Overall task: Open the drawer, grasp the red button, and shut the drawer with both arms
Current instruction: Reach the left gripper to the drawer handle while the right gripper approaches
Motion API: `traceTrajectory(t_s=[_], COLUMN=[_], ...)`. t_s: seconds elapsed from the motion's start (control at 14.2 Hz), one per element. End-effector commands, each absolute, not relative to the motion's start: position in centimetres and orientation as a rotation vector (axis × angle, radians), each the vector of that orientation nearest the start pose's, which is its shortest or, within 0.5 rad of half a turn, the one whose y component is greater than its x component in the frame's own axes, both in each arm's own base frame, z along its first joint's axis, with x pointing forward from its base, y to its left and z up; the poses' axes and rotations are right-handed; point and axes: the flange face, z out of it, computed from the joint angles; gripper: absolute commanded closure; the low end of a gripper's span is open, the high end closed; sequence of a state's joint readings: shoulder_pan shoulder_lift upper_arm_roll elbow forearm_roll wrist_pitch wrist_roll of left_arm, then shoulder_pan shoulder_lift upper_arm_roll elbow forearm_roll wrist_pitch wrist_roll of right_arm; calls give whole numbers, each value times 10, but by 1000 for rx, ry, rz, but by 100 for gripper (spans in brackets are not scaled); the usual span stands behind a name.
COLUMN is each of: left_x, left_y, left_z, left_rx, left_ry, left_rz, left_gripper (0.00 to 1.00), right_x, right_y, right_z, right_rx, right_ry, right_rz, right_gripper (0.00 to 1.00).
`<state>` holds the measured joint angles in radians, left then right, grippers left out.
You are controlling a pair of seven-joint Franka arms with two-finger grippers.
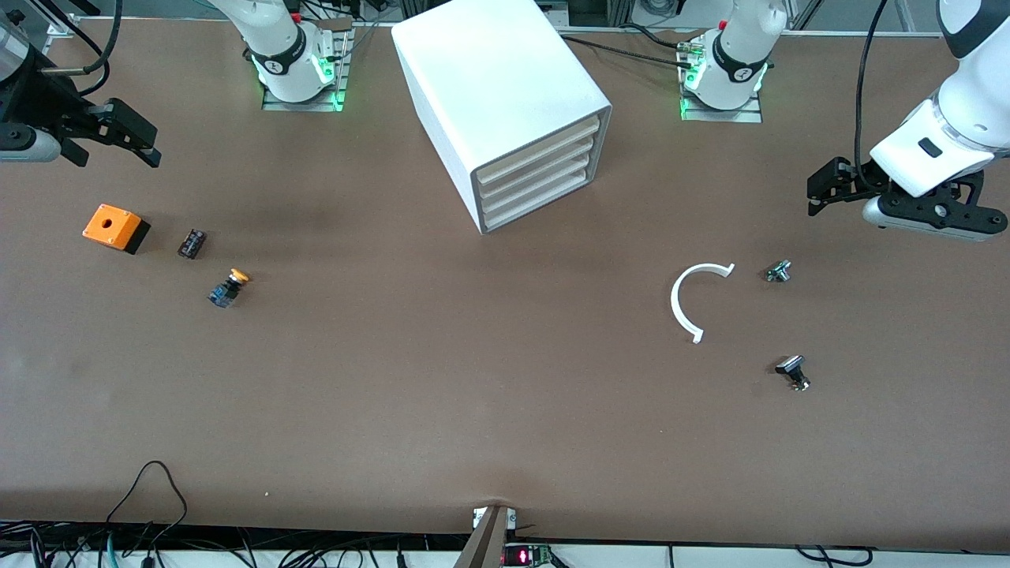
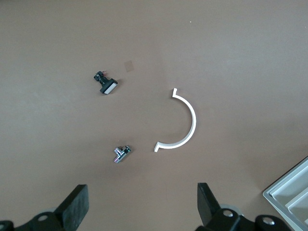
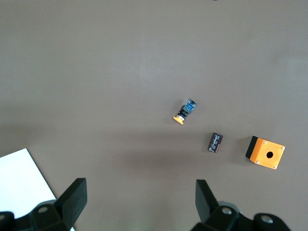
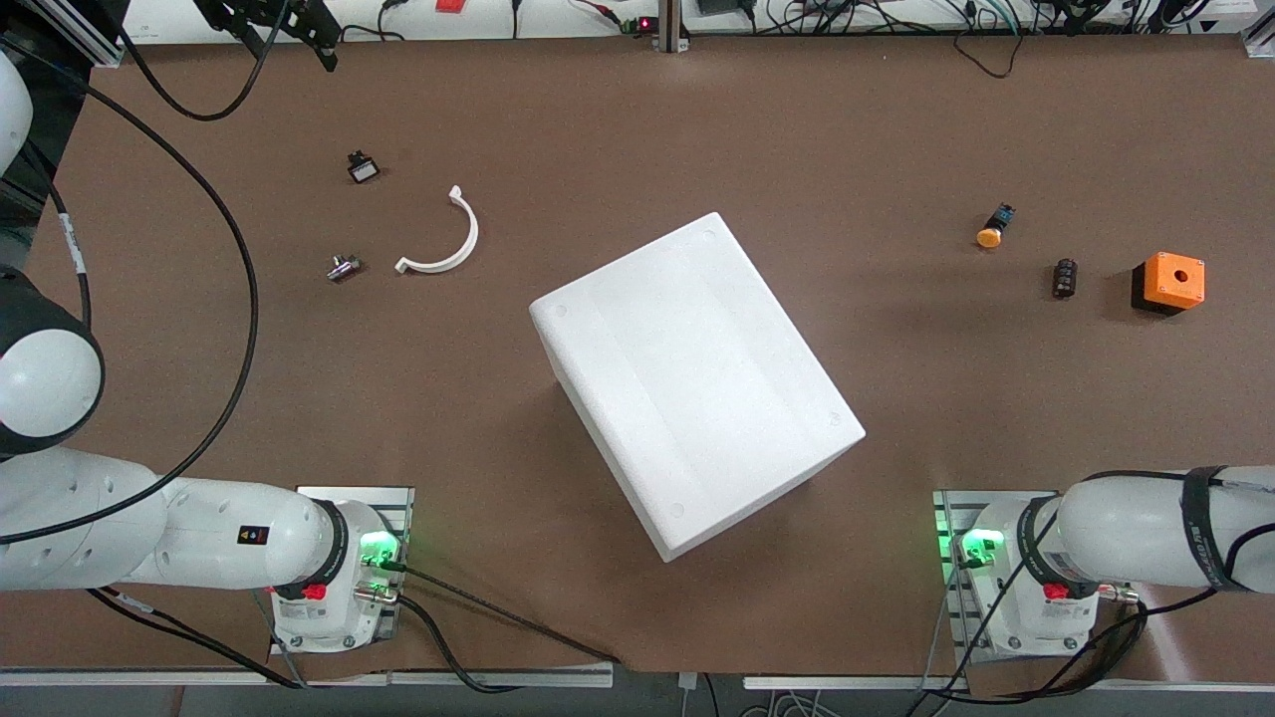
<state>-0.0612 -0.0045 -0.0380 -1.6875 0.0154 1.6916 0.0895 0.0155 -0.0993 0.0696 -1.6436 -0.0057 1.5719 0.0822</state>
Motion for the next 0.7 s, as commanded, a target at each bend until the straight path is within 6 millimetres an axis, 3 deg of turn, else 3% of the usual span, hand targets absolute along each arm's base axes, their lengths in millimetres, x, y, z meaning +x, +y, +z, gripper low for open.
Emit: traceTrajectory(t_s=[0.0, 0.21, 0.49, 0.63], left_x=[562, 562, 562, 561], left_y=[-56, -56, -57, -58], left_z=[589, 589, 589, 583], left_rx=[-3116, -3116, -3116, -3126], left_ry=[294, 297, 292, 294], left_rz=[-15, -15, -12, 36], left_gripper=[1, 1, 1, 1], right_x=[519, 519, 524, 524], right_y=[45, 49, 54, 55], right_z=[646, 650, 622, 619], right_rx=[-3148, -3149, -3161, -3154], right_ry=[34, 22, -9, 5], right_rz=[-27, -35, 87, 107], right_gripper=[0, 0, 0, 0])
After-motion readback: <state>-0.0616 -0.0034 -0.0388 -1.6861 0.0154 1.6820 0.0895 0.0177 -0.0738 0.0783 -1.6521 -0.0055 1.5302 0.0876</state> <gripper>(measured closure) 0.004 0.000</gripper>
